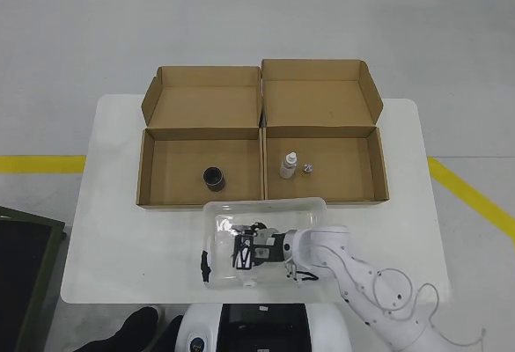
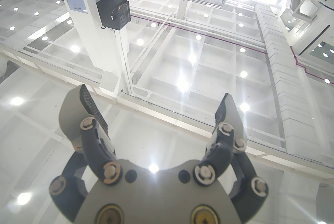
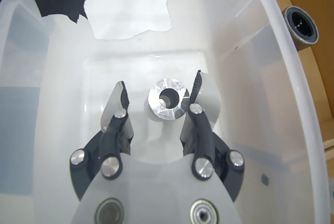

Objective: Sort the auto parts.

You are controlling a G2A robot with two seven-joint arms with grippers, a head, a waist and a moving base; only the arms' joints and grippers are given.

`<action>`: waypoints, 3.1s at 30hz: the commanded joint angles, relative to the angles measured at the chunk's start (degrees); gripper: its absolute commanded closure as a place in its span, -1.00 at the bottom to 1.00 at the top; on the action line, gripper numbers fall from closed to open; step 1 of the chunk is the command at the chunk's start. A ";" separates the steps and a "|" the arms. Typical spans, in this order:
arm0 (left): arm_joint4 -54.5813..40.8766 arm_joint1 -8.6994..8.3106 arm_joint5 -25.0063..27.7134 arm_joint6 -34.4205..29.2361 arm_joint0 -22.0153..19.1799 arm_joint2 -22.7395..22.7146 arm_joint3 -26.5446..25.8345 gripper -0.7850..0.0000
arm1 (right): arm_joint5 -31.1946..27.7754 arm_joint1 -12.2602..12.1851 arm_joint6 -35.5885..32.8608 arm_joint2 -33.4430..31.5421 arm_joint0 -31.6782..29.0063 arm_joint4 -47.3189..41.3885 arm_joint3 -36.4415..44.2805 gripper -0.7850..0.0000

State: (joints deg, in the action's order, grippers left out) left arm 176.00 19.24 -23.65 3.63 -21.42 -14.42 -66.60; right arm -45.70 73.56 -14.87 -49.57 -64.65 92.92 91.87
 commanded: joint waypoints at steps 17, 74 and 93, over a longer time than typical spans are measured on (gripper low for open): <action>0.00 0.00 0.00 0.00 0.00 0.00 0.00 -1.00 | -0.17 -0.74 0.77 -2.83 -0.20 -4.06 4.41 1.00; 0.00 0.00 0.00 0.00 0.00 0.00 0.00 -1.00 | 11.09 -2.53 17.70 -22.17 -3.11 -27.80 30.02 1.00; 0.00 0.00 0.00 0.00 0.00 0.00 0.00 -1.00 | 12.06 -2.41 8.96 -17.51 -2.82 -29.09 25.23 1.00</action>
State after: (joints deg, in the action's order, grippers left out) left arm 176.00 19.24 -23.65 3.63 -21.42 -14.42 -66.60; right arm -33.71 71.12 -5.35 -67.53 -67.64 64.09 117.83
